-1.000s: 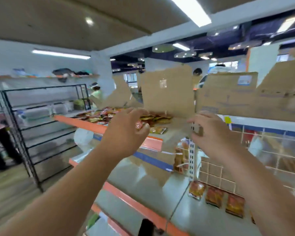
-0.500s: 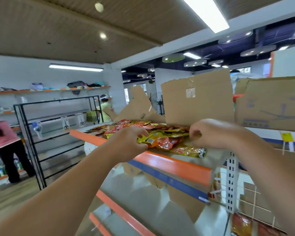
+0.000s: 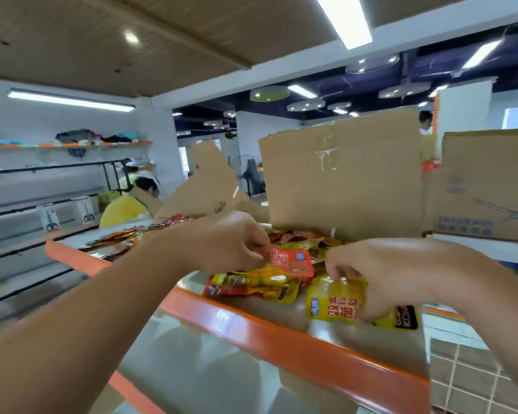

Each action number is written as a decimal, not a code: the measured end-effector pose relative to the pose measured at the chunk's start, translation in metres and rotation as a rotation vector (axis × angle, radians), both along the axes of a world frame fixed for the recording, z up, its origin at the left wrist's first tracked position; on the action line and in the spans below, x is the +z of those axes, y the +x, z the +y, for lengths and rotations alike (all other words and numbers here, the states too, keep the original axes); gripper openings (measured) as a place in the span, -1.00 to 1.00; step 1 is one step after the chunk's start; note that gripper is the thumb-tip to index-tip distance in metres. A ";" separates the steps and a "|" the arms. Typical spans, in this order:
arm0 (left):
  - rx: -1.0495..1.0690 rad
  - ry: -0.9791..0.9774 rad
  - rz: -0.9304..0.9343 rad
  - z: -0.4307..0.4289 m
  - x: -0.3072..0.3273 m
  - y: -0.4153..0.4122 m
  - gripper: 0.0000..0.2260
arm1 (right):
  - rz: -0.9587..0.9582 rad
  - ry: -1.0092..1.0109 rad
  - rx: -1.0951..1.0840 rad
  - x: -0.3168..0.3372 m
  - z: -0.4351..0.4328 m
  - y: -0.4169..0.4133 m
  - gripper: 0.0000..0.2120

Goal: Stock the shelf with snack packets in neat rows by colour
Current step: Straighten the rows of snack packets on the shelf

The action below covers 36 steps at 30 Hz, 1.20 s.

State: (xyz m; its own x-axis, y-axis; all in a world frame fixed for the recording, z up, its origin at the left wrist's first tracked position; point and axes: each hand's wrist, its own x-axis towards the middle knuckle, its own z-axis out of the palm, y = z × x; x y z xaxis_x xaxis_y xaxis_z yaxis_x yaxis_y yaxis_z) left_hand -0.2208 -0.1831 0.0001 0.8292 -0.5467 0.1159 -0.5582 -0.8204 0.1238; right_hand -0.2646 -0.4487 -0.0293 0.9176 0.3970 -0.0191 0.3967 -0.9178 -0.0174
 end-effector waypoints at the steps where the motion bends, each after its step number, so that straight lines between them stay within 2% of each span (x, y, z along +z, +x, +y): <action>1: -0.050 -0.034 0.013 0.001 0.006 0.006 -0.82 | 0.008 0.066 0.010 0.002 -0.003 0.000 -0.48; 3: -0.117 -0.065 0.022 0.001 0.017 0.021 -0.73 | 0.014 0.202 0.029 0.009 -0.009 -0.003 -0.49; 6: -0.179 -0.078 -0.012 0.001 0.030 0.053 -0.64 | -0.091 0.311 -0.008 0.025 -0.014 -0.012 -0.59; 10: -0.238 -0.047 -0.015 -0.005 0.036 0.095 -0.66 | -0.283 0.203 -0.116 0.050 -0.002 -0.016 -0.87; 12: -0.261 0.010 -0.030 -0.008 0.033 0.111 -0.73 | -0.321 0.169 -0.185 0.055 0.009 -0.011 -0.85; 16: -0.325 0.118 -0.060 -0.016 0.023 0.136 -0.88 | -0.276 0.160 -0.338 0.055 0.044 0.006 -0.81; 17: -0.321 0.126 -0.062 -0.017 0.020 0.140 -0.85 | -0.266 0.151 -0.367 0.052 0.054 0.013 -0.79; 19: -0.331 0.134 -0.018 -0.019 0.015 0.148 -0.61 | -0.255 0.115 -0.430 0.042 0.072 0.029 -0.75; 20: -0.353 0.142 0.006 -0.020 0.011 0.152 -0.59 | -0.235 0.104 -0.458 0.036 0.078 0.037 -0.74; 23: -0.434 0.130 0.025 -0.021 -0.006 0.157 -0.79 | -0.112 0.133 -0.497 0.017 0.092 0.057 -0.74; 26: -0.455 0.056 0.044 -0.017 -0.016 0.160 -0.83 | -0.113 0.209 -0.506 0.008 0.095 0.060 -0.76; 32: -0.495 -0.018 0.076 -0.008 -0.019 0.153 -0.54 | -0.093 0.492 -0.524 0.004 0.081 0.048 -0.76; 36: -0.496 -0.003 0.097 -0.005 -0.016 0.146 -0.47 | -0.085 0.477 -0.539 0.005 0.077 0.050 -0.75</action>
State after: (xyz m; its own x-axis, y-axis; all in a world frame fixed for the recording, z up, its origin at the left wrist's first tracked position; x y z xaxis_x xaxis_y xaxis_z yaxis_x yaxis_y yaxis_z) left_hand -0.0752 -0.1877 -0.0156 0.4764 -0.8776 0.0540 -0.8668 -0.4584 0.1964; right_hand -0.2151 -0.3712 -0.0240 0.9788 -0.1637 0.1235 -0.0910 -0.8865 -0.4538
